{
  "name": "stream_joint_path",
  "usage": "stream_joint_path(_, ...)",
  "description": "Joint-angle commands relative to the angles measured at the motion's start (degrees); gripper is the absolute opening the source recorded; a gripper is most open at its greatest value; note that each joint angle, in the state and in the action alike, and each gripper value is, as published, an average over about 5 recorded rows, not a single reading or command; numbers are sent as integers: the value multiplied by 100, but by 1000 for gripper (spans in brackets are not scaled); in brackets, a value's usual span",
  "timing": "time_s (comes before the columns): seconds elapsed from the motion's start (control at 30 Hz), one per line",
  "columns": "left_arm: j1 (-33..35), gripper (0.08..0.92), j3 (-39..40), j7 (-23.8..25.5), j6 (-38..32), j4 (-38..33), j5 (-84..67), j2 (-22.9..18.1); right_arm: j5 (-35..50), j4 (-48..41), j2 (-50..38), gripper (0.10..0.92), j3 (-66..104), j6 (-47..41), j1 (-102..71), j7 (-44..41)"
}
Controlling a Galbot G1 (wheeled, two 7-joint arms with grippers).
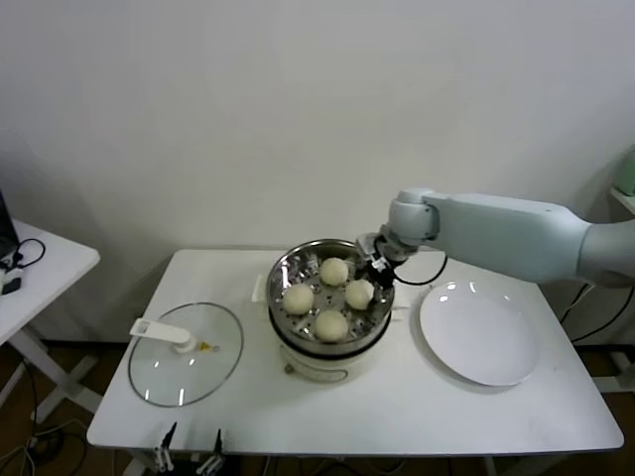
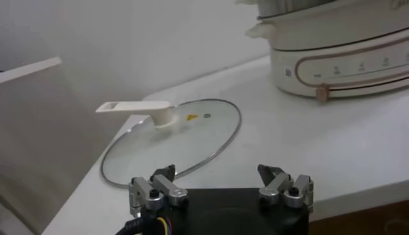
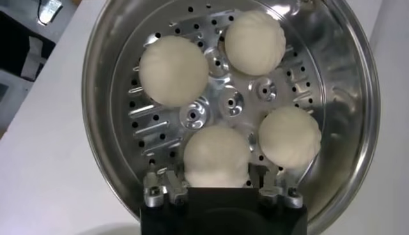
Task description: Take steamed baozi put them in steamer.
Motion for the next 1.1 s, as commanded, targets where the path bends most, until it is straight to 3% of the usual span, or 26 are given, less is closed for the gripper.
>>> stream_joint_path(0.03, 5, 823, -19, 2, 0, -25, -12, -214, 42, -129, 81, 735, 23, 41, 7, -32)
stream_joint_path(0.2, 34, 823, -8, 17, 21, -99, -25, -203, 671, -32, -65, 817, 85, 58, 424, -241)
stream_joint_path(0.5, 64, 823, 19, 20, 37, -184, -28, -179, 1257, 342, -809, 823, 215, -31, 1047, -9)
stream_joint_path(0.77, 40, 823, 58, 25, 24, -176, -79, -149, 1248, 1084, -2054, 823, 2486, -237, -865, 1991)
stream_joint_path(1.1, 22, 823, 48, 32, 23, -187, -129, -84, 1207, 2205, -3128, 823, 5796, 337, -4563, 3628)
